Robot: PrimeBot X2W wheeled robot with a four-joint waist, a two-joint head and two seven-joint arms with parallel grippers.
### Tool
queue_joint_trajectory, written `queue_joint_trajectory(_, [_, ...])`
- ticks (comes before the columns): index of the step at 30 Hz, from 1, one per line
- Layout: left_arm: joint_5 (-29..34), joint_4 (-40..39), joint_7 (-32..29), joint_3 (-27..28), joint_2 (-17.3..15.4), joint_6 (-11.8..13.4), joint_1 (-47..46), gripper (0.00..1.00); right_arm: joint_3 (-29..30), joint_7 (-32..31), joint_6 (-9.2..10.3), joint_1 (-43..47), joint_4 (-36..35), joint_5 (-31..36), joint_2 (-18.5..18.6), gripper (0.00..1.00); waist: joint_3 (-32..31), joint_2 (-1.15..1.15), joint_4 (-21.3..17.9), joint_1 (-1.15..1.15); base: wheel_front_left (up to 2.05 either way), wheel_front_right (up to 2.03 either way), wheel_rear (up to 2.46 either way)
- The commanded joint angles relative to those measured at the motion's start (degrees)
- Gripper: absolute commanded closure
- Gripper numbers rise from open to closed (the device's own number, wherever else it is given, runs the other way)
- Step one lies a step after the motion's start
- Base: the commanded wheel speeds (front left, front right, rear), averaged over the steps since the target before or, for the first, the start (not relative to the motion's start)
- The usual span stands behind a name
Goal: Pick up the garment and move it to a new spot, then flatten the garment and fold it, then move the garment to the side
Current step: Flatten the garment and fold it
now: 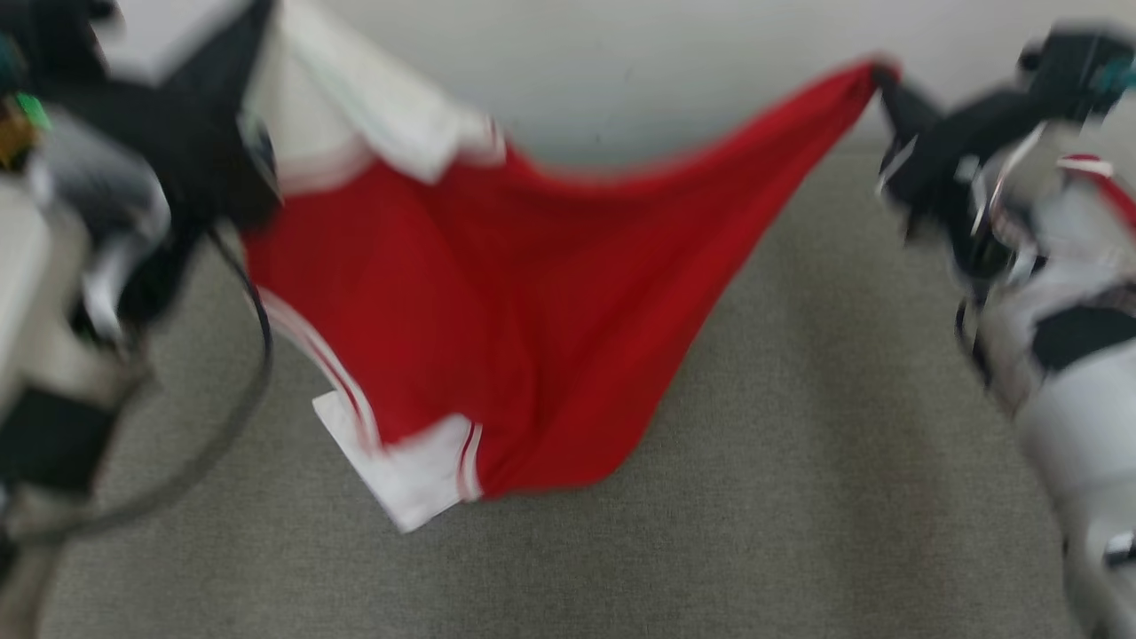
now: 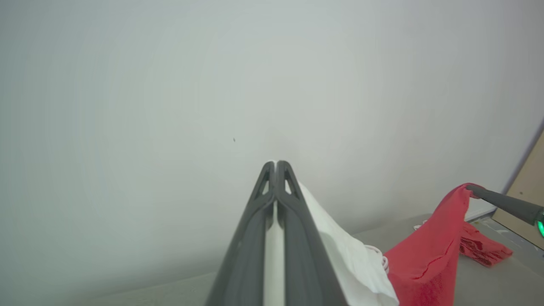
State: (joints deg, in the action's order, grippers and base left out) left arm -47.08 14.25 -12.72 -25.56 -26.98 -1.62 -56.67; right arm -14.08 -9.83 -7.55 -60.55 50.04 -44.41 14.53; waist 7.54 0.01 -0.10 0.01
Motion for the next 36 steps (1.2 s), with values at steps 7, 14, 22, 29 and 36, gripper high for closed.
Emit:
queue_joint_trajectory(7, [6.64, 18.51, -0.84, -0.47, 4.71, -1.24, -34.21, 1.00, 5.22, -0.17, 0.11, -28.31, 12.96, 4.44, -0.52, 1.00, 16.44, -0.01, -1.54, -0.01, 0.00, 0.00, 0.00])
queue_joint_trajectory(14, [12.02, 33.19, 7.84, -1.01, 8.42, -2.63, -58.38, 1.00, 9.39, 6.54, 0.11, -48.62, 21.25, 8.47, -0.13, 1.00, 22.48, -0.01, -3.83, -0.01, 0.00, 0.00, 0.00])
queue_joint_trajectory(22, [11.14, 43.63, 17.70, -1.34, 13.56, -4.89, -64.10, 1.00, 8.86, 9.71, 0.11, -54.41, 22.23, 10.66, -1.04, 1.00, 26.77, -0.01, -1.62, -0.01, 0.00, 0.00, 0.00])
queue_joint_trajectory(29, [5.85, 43.06, 23.54, -3.00, 14.13, -5.95, -52.34, 1.00, 1.44, 9.66, 0.11, -40.21, 12.12, 5.56, -2.46, 1.00, 22.87, -0.01, -0.85, -0.01, 0.00, 0.00, 0.00])
queue_joint_trajectory(36, [0.43, 30.37, 25.81, -5.98, 8.35, -5.73, -32.51, 1.00, -8.54, 8.97, 0.11, -16.90, -3.31, -4.22, 1.67, 1.00, 16.08, -0.01, -1.98, -0.01, 0.00, 0.00, 0.00])
